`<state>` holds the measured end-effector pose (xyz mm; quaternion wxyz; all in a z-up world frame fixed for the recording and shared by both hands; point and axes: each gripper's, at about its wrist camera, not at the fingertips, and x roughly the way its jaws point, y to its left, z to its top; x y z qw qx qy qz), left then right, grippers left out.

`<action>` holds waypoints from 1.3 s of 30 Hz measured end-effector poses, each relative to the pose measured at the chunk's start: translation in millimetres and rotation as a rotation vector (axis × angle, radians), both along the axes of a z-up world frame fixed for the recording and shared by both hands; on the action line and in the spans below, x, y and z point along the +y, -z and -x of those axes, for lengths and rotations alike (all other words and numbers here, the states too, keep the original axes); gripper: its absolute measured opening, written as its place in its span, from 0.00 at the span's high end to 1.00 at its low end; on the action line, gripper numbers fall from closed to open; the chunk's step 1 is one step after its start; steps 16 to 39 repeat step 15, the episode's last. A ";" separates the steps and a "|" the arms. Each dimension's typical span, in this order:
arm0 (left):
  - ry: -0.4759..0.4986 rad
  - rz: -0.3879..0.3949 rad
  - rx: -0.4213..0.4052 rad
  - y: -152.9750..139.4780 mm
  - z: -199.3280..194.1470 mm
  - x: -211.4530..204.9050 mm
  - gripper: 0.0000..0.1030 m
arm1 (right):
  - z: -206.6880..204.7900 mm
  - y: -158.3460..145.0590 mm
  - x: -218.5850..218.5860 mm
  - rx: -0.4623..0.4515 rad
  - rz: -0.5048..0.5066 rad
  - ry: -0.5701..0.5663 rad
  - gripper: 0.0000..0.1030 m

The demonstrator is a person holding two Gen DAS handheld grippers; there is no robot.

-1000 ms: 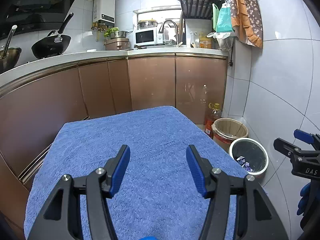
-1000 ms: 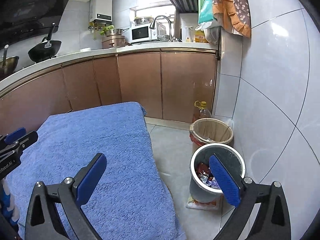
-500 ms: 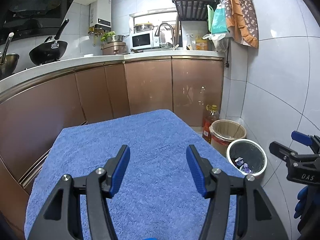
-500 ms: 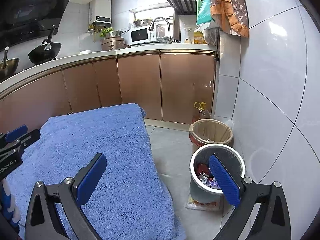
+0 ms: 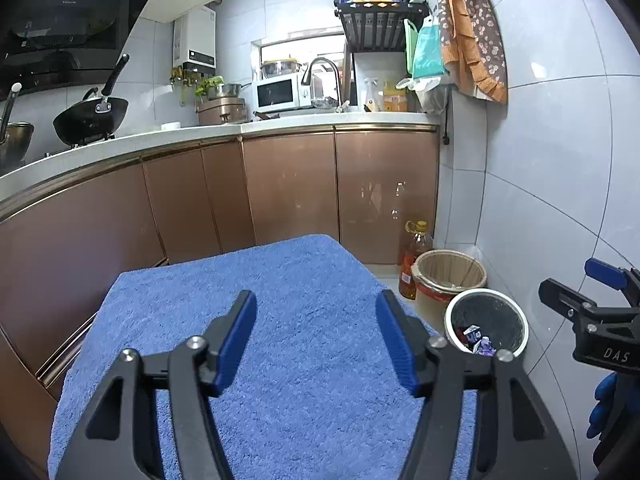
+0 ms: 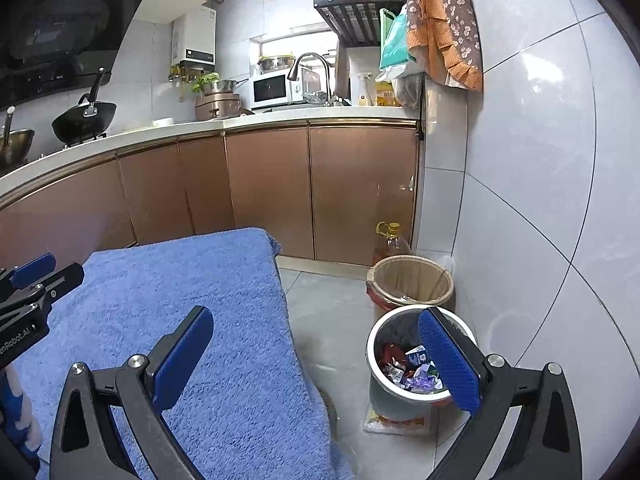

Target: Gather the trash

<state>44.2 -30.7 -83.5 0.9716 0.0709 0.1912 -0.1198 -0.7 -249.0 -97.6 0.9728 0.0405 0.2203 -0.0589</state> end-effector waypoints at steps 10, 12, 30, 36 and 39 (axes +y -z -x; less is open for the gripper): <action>-0.010 0.002 -0.015 -5.6 1.8 1.3 0.39 | 2.0 -2.5 -4.4 -0.008 -0.002 0.004 0.00; -0.012 -0.002 -0.020 -6.4 3.0 1.0 0.39 | 1.8 -2.9 -4.8 -0.011 -0.003 0.003 0.00; -0.012 -0.006 -0.021 -7.0 4.3 0.4 0.39 | 1.9 -3.4 -6.0 -0.013 -0.004 0.003 0.00; -0.012 -0.006 -0.021 -7.0 4.3 0.4 0.39 | 1.9 -3.4 -6.0 -0.013 -0.004 0.003 0.00; -0.012 -0.006 -0.021 -7.0 4.3 0.4 0.39 | 1.9 -3.4 -6.0 -0.013 -0.004 0.003 0.00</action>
